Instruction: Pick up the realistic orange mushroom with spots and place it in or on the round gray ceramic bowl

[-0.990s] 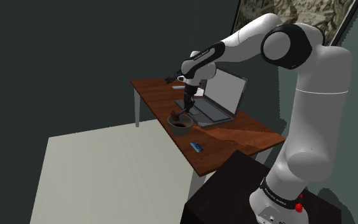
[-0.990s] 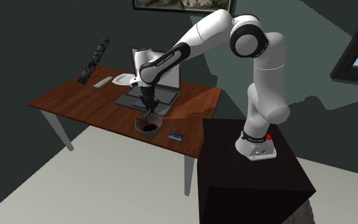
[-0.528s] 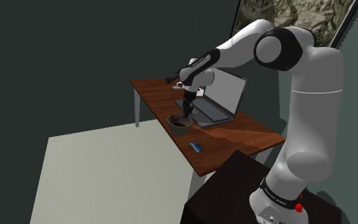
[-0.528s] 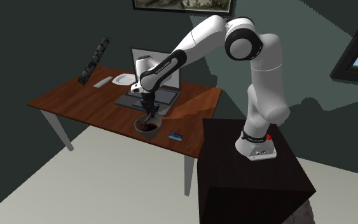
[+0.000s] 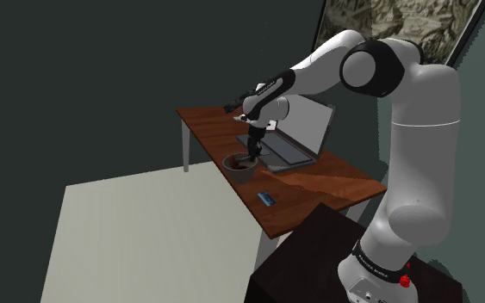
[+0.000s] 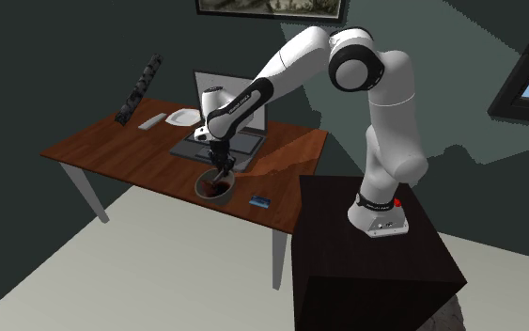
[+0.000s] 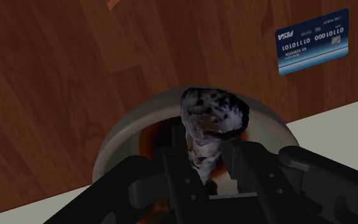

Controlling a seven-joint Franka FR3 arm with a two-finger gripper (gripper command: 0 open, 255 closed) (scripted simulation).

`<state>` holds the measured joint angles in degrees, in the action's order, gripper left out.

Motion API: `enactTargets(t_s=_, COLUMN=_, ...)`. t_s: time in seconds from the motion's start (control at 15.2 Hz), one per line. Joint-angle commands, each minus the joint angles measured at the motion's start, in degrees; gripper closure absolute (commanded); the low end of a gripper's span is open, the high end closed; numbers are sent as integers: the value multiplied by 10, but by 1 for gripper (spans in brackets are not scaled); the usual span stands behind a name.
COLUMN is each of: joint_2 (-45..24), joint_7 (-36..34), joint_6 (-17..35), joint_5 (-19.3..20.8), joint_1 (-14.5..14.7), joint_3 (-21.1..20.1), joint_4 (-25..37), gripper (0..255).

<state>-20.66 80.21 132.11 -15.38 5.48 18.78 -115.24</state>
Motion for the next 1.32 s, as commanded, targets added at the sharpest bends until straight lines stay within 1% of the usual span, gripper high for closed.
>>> enactTargets(t_s=0.0, joint_2=-1, joint_7=0, joint_6=-1, joint_5=0, joint_1=1, joint_3=-1, joint_4=0, gripper=255)
enactTargets(t_s=0.07, joint_2=-1, joint_7=0, joint_6=-1, joint_5=0, joint_1=1, joint_3=-1, joint_4=0, gripper=255)
enactTargets(t_s=0.13, joint_2=0, joint_7=0, joint_6=-1, joint_5=0, joint_1=1, joint_3=-1, joint_4=0, gripper=0)
enactTargets(t_s=0.46, joint_2=-1, joint_7=0, joint_6=-1, joint_5=0, joint_1=1, joint_3=-1, joint_4=0, gripper=0)
enactTargets(t_s=0.73, joint_2=41, joint_7=-16, joint_6=-60, joint_5=25, joint_1=5, joint_3=11, joint_4=21, gripper=0)
enactTargets(t_s=1.25, joint_2=41, joint_7=-16, joint_6=-60, joint_5=25, joint_1=5, joint_3=11, joint_4=21, gripper=0)
